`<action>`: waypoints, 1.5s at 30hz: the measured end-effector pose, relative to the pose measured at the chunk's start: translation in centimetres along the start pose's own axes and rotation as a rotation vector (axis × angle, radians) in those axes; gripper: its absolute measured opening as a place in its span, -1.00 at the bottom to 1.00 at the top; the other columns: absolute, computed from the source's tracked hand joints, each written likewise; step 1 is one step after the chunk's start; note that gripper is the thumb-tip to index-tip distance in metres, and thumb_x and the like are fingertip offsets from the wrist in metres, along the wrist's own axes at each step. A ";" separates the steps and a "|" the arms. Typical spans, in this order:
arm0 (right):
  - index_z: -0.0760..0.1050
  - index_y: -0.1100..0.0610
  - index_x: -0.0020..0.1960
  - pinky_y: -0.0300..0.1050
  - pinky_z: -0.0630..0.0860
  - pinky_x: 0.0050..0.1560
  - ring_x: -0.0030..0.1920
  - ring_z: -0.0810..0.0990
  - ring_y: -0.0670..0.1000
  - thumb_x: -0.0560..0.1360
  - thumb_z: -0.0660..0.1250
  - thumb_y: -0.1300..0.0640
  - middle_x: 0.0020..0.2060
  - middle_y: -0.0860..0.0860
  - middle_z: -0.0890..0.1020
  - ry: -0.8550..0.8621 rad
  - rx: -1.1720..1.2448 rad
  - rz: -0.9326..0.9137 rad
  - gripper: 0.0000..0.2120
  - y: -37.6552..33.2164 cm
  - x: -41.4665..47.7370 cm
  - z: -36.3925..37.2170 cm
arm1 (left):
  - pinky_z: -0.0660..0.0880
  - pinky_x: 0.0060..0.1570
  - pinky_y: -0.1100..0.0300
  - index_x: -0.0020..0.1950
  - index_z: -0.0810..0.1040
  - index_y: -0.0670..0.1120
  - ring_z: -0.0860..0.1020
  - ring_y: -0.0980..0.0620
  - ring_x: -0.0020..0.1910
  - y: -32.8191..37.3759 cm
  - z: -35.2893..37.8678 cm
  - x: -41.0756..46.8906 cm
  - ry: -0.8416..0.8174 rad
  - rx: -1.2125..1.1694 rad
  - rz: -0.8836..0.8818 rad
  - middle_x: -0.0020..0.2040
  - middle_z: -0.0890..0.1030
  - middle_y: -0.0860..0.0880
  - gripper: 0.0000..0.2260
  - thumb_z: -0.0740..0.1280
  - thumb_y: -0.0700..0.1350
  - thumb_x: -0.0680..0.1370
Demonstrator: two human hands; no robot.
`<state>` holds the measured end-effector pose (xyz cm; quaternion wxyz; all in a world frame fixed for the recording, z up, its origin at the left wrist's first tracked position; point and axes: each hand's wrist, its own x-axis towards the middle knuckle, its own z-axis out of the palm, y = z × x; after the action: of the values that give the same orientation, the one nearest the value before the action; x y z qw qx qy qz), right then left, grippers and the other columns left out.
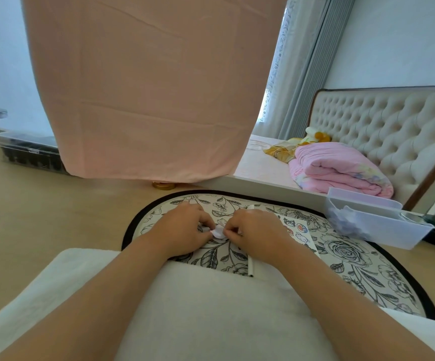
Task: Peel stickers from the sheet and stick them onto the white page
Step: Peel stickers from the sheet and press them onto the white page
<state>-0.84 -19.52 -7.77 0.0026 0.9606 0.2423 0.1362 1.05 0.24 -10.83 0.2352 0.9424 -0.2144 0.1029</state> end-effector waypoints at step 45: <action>0.70 0.12 -0.16 0.07 0.59 -0.26 -0.46 0.51 -0.06 0.47 0.49 0.24 -0.29 0.14 0.71 0.204 1.172 0.409 -0.93 2.8 -8.1 -1.9 | 0.55 -0.06 -0.14 -0.09 0.68 0.08 0.59 -0.24 -0.20 10.1 1.5 -2.4 0.059 -0.811 -0.114 -0.23 0.72 -0.01 -0.89 0.53 -0.12 0.46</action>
<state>-6.92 -25.88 -7.84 -0.5737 0.8114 0.0872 0.0696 -5.48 -7.73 -8.83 0.5991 0.7803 -0.1780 0.0236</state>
